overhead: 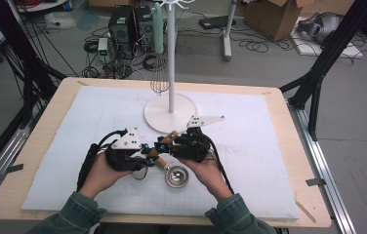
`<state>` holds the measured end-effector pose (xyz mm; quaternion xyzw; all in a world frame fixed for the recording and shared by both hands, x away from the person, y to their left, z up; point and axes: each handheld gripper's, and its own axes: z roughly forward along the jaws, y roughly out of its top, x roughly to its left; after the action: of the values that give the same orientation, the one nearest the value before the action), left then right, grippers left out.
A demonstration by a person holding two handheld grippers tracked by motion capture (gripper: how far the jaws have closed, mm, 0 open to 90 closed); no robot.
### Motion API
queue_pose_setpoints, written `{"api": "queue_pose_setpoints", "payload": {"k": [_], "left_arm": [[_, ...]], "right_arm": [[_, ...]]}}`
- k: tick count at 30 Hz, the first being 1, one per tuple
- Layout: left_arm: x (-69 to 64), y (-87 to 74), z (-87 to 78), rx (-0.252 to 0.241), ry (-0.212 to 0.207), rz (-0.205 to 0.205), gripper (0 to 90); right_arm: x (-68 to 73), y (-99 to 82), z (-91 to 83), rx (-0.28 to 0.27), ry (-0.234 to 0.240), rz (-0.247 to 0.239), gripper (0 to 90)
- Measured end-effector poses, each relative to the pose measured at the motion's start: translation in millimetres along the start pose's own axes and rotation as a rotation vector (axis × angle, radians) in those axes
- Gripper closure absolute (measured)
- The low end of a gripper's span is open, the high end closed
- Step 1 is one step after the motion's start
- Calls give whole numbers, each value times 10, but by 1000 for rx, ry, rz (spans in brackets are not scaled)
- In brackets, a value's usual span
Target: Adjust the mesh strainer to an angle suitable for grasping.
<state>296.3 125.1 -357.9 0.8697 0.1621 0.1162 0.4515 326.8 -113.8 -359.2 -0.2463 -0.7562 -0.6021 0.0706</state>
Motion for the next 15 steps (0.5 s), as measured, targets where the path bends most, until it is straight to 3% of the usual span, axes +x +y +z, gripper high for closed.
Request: {"api": "queue_pose_setpoints", "payload": {"k": [9, 15], "left_arm": [[-16, 27, -98, -39, -7, 1, 692], [4, 28, -152, -92, -68, -26, 690]], "right_arm": [[55, 60, -13, -25, 29, -24, 724], [124, 171, -25, -2, 61, -90, 728]]}}
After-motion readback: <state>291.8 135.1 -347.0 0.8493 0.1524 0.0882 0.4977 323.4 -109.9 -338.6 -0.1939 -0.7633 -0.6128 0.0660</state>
